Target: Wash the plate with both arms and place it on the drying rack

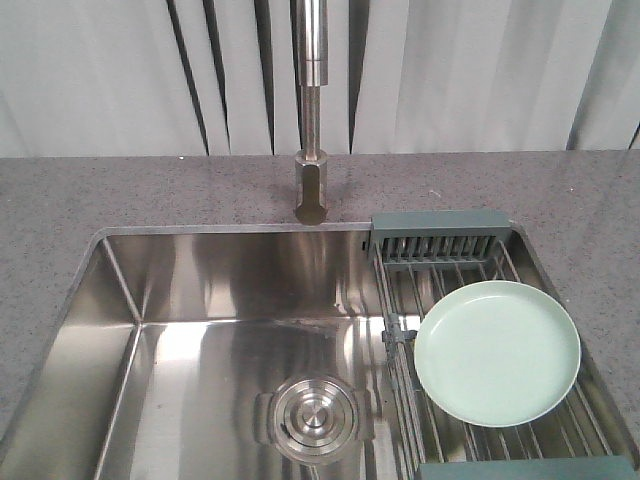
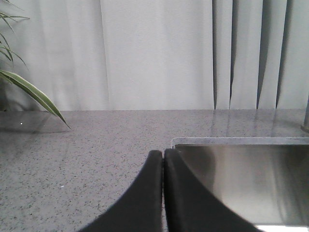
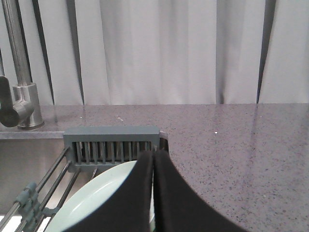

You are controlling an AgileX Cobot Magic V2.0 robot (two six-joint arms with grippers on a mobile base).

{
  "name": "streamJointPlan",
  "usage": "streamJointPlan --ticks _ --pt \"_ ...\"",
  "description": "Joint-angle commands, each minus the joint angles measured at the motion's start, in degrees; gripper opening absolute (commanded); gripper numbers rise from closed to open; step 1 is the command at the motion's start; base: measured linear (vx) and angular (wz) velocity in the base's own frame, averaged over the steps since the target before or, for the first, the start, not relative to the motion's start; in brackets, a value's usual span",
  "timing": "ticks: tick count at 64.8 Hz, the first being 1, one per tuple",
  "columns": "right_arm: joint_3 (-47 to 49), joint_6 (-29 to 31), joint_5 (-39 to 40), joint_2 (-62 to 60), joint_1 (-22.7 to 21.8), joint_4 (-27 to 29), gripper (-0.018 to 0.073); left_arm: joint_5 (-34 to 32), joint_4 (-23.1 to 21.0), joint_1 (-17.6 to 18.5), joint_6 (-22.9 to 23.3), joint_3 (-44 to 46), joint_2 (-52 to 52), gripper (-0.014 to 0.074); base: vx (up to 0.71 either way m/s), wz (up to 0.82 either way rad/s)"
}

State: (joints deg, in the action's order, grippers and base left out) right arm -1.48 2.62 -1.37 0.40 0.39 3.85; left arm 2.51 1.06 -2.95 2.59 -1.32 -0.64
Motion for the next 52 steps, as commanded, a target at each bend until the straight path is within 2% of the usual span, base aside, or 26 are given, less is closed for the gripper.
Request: streamJointPlan --ticks 1,12,52 --pt "-0.28 0.48 4.31 -0.07 -1.38 -0.40 -0.0008 -4.25 -0.51 -0.05 -0.05 1.56 -0.88 -0.0006 0.00 0.00" --pt "-0.28 0.52 1.37 -1.39 -1.96 -0.40 -0.0008 -4.25 -0.51 -0.05 -0.05 1.56 -0.82 -0.0006 0.00 0.00" --pt "-0.28 0.46 2.63 -1.33 -1.96 -0.39 -0.0008 -4.25 -0.51 -0.05 -0.05 1.56 -0.82 -0.0006 0.00 0.00"
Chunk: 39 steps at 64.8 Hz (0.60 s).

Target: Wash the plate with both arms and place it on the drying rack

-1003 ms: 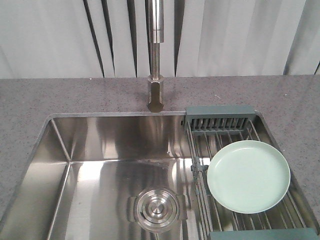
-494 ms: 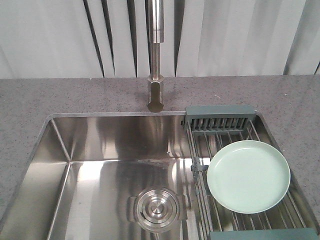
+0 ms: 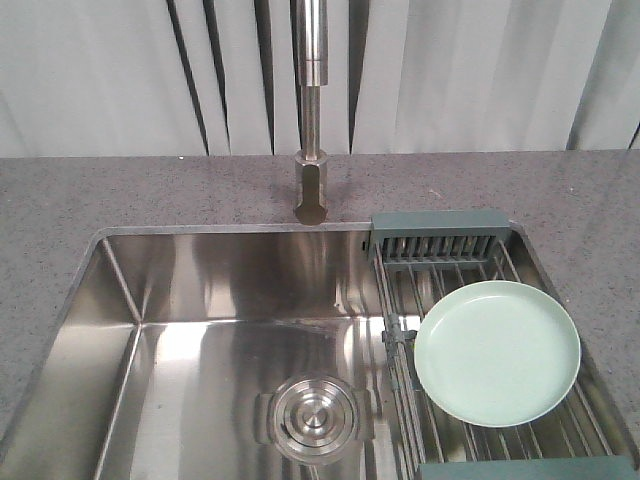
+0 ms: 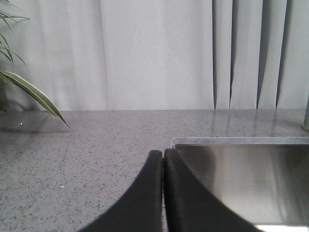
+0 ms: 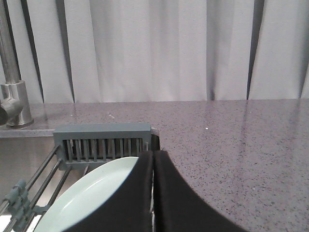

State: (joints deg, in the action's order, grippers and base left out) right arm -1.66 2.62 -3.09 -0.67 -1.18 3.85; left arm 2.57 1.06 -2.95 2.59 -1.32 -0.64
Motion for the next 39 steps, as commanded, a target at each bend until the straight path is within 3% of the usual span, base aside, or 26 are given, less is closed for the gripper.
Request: streamJointPlan --ticks 1,39 --pt "-0.10 0.46 4.35 -0.26 -0.38 -0.39 -0.0008 -4.31 -0.51 -0.05 -0.05 1.56 -0.82 -0.0006 0.00 0.00" --pt "-0.05 0.46 4.35 -0.26 -0.38 -0.39 -0.0008 -4.31 -0.51 -0.05 -0.05 1.56 -0.82 -0.0006 0.00 0.00"
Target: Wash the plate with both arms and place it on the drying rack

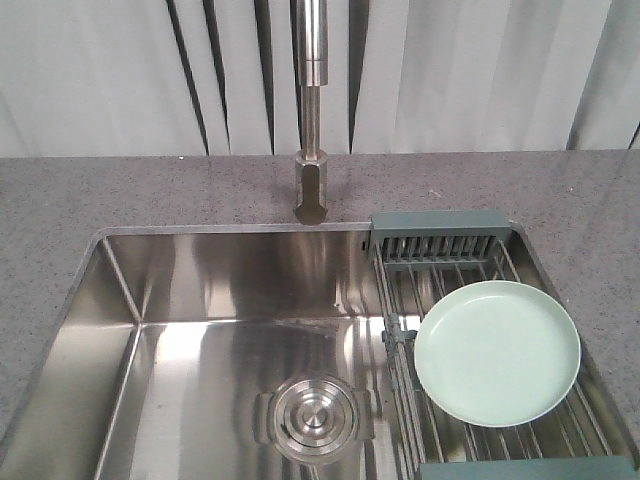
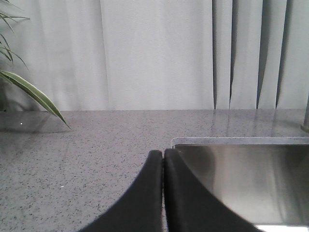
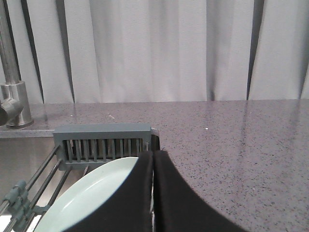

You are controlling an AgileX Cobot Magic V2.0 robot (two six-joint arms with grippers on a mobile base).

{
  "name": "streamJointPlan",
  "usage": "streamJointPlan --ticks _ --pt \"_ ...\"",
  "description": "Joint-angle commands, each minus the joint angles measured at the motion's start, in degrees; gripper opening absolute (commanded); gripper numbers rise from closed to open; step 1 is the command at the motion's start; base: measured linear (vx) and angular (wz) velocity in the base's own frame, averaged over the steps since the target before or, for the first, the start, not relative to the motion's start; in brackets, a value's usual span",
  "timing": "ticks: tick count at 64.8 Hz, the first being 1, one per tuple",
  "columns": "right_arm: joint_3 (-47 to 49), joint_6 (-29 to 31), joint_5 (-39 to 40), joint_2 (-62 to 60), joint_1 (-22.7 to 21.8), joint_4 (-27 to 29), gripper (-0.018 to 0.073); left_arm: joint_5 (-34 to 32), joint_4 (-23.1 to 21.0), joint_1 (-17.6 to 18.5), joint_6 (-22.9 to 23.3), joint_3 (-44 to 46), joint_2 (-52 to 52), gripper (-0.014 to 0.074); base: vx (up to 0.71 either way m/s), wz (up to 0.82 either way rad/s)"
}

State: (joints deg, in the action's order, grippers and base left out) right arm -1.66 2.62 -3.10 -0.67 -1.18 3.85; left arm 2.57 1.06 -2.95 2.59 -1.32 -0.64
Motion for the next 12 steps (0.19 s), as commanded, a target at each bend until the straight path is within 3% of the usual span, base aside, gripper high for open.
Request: streamJointPlan --ticks 1,12 --pt "-0.05 0.46 4.36 -0.26 -0.38 -0.39 -0.0008 -4.31 -0.51 -0.05 -0.05 1.56 -0.82 -0.0006 0.00 0.00" --pt "-0.05 0.46 4.36 -0.26 -0.38 -0.39 -0.0008 -4.31 -0.51 -0.05 -0.05 1.56 -0.82 -0.0006 0.00 0.00"
